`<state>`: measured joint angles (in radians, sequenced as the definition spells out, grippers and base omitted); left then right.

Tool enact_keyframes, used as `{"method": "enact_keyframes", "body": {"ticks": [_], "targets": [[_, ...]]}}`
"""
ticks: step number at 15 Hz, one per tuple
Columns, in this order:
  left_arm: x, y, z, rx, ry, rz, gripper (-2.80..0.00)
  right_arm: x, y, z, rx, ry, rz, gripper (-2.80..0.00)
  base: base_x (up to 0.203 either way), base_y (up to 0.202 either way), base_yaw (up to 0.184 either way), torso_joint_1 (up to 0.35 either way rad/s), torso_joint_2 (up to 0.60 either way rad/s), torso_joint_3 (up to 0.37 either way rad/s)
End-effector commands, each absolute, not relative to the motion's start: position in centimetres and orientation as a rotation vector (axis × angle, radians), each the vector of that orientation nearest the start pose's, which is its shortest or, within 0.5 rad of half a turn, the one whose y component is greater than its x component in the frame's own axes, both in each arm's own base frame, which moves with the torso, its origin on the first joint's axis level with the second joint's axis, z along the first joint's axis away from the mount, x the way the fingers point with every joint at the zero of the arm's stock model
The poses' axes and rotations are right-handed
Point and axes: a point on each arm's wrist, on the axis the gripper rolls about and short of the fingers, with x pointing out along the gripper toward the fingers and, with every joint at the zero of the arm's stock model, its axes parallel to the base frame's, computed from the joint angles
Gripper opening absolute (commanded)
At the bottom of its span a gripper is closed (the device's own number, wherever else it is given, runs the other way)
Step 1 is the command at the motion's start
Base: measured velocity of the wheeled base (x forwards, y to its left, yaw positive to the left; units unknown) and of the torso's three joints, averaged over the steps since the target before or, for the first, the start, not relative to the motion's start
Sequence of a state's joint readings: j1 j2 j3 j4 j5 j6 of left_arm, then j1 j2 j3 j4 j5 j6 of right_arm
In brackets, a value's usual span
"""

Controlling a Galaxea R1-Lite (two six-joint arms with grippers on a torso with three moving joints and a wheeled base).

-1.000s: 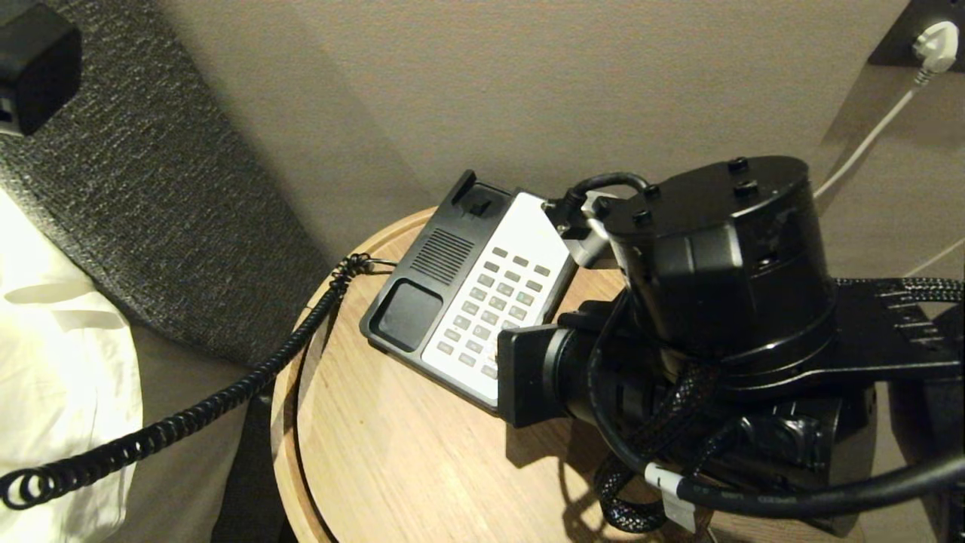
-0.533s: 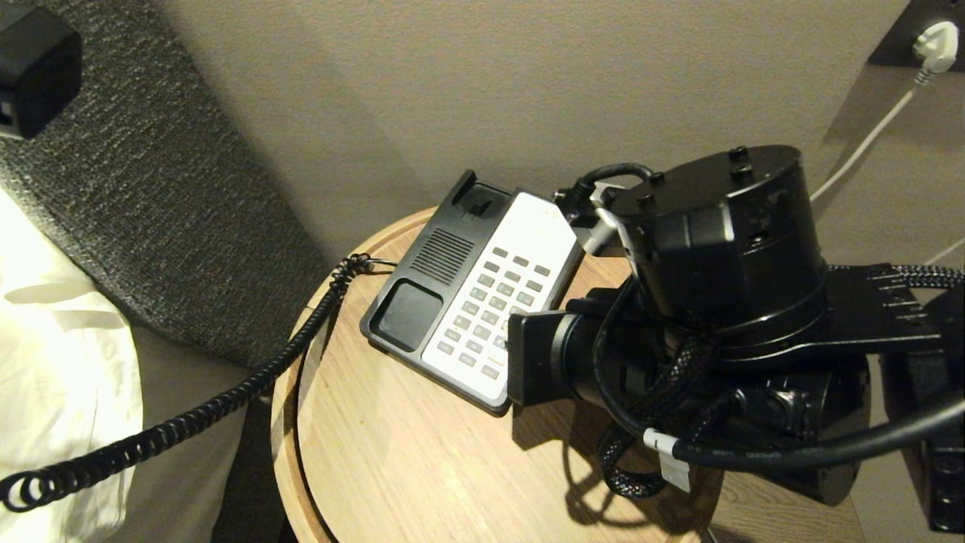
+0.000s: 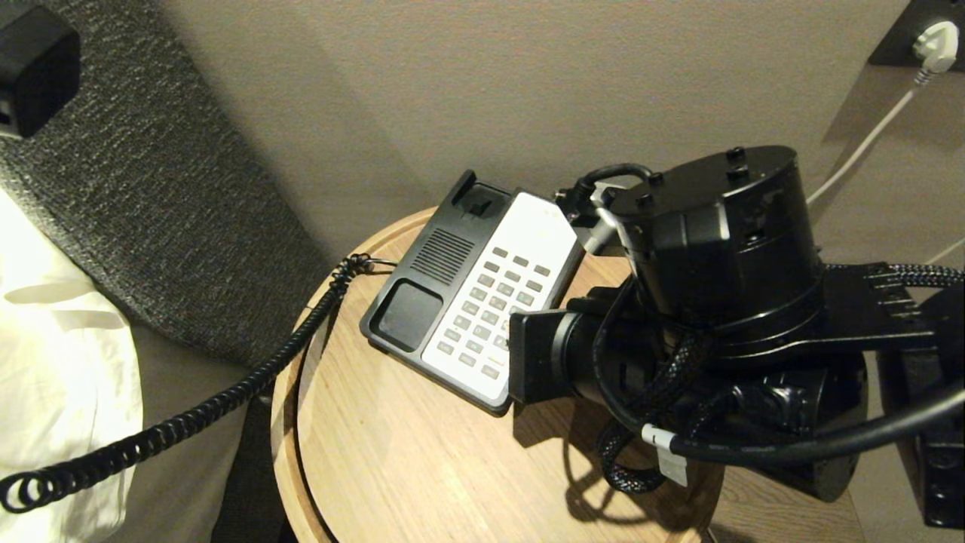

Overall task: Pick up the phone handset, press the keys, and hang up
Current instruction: Dial the number

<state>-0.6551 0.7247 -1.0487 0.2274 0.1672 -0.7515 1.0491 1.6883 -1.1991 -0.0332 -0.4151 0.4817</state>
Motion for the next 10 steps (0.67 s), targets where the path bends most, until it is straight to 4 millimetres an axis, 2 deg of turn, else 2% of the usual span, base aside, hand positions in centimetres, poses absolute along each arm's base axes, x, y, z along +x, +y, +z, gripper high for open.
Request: {"method": "enact_keyframes", "body": {"ticks": [1, 10], "targets": [[1.73, -0.85, 33.59, -0.779, 0.1, -0.497, -2.8, 16.53, 26.93, 23.61, 0.149, 0.487, 0.517, -2.8, 0.0, 0.0, 0.0, 0.0, 0.0, 0.0], [1.66, -0.79, 33.67, -0.781, 0.096, -0.497, -2.8, 16.9, 26.91, 23.27, 0.142, 0.49, 0.507, -2.8, 0.0, 0.0, 0.0, 0.0, 0.0, 0.0]]}}
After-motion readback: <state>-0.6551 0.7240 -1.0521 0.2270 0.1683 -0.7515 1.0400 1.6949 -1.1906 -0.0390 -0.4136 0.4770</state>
